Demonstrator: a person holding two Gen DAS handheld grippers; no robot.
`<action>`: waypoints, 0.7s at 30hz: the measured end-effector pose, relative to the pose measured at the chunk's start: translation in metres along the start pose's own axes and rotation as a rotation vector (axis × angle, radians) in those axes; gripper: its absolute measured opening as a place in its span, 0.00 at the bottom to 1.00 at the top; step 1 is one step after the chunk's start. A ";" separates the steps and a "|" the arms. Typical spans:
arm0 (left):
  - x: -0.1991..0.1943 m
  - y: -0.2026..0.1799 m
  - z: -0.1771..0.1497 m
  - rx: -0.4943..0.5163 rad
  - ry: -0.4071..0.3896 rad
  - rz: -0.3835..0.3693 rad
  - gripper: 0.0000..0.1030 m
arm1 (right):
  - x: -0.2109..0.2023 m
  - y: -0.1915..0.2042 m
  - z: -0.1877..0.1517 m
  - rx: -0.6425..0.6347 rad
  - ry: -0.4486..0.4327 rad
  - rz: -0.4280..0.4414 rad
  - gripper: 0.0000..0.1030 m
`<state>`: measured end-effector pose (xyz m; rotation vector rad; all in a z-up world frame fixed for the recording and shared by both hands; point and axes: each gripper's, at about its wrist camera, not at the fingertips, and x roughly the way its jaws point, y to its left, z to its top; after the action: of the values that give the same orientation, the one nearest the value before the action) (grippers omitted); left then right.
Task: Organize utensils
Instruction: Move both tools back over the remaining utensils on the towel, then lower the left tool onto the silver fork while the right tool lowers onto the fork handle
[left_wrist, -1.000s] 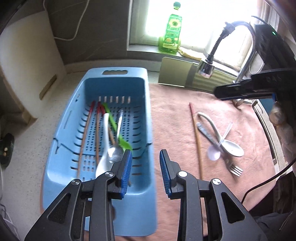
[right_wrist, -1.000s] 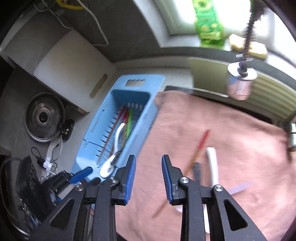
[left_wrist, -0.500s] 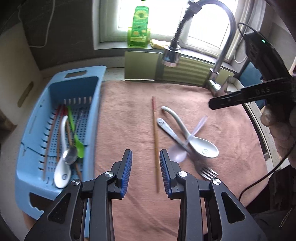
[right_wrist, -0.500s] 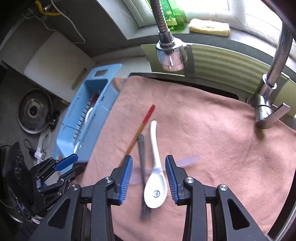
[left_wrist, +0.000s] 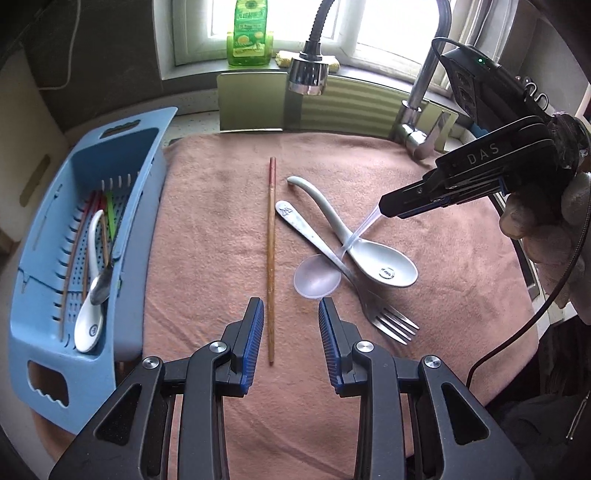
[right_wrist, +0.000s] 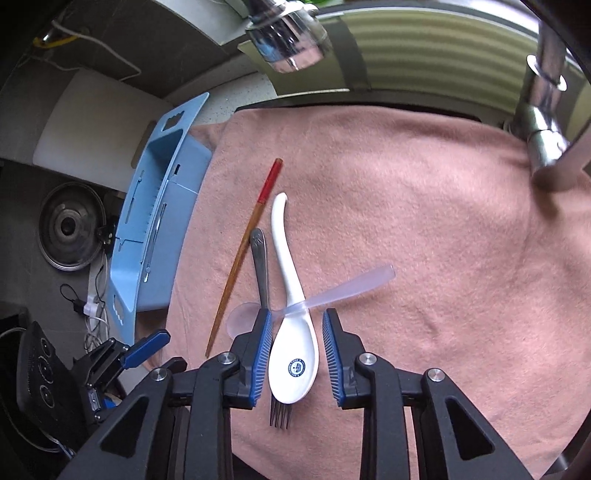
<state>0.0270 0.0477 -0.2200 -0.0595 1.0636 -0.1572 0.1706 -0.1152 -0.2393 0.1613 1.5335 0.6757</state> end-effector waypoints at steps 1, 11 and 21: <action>0.002 0.000 0.000 0.001 0.003 0.001 0.28 | 0.001 0.001 0.001 -0.001 0.002 0.007 0.24; 0.015 0.011 0.009 -0.014 0.031 -0.005 0.28 | 0.020 0.032 0.016 -0.045 -0.001 0.022 0.19; 0.028 0.012 0.024 -0.005 0.042 -0.020 0.28 | 0.041 0.045 0.026 -0.067 0.032 -0.008 0.18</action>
<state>0.0622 0.0545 -0.2345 -0.0717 1.1061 -0.1739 0.1774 -0.0502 -0.2499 0.0940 1.5396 0.7258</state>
